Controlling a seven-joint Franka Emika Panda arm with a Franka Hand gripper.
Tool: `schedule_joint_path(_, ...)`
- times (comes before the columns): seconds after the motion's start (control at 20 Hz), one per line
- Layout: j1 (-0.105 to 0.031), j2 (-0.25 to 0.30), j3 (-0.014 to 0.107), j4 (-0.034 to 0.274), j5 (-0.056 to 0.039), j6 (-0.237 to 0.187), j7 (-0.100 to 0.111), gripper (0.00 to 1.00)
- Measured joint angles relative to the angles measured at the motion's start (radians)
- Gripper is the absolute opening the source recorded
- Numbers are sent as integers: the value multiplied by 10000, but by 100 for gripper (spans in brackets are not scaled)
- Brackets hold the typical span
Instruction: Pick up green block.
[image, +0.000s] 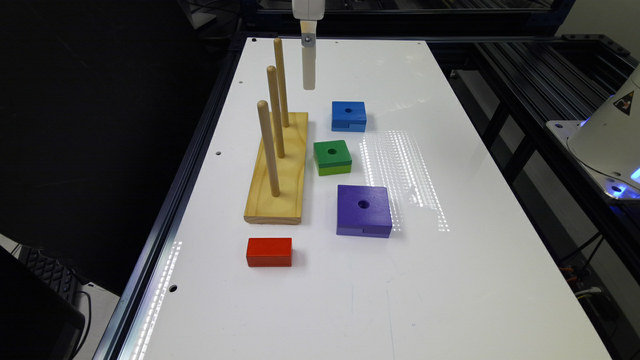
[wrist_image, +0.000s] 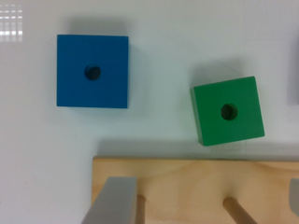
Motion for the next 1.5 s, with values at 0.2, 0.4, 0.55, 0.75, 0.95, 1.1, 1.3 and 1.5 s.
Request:
schedule_joint_path(0.2,1,0,9,-7,1,-1,1,100)
schedule_joint_path(0.4,3,0,58,-36,3,-2,26,100)
schedule_joint_path(0.55,3,0,115,-76,5,-5,59,100)
schedule_joint_path(0.75,3,-1,150,-113,5,-5,76,100)
schedule_joint_path(0.95,4,-6,157,-150,7,-8,77,100)
schedule_joint_path(1.1,5,-62,177,-290,9,-8,84,100)
schedule_joint_path(1.3,5,-421,186,-755,10,-1,85,100)
schedule_joint_path(1.5,4,-971,222,-1320,16,7,102,100)
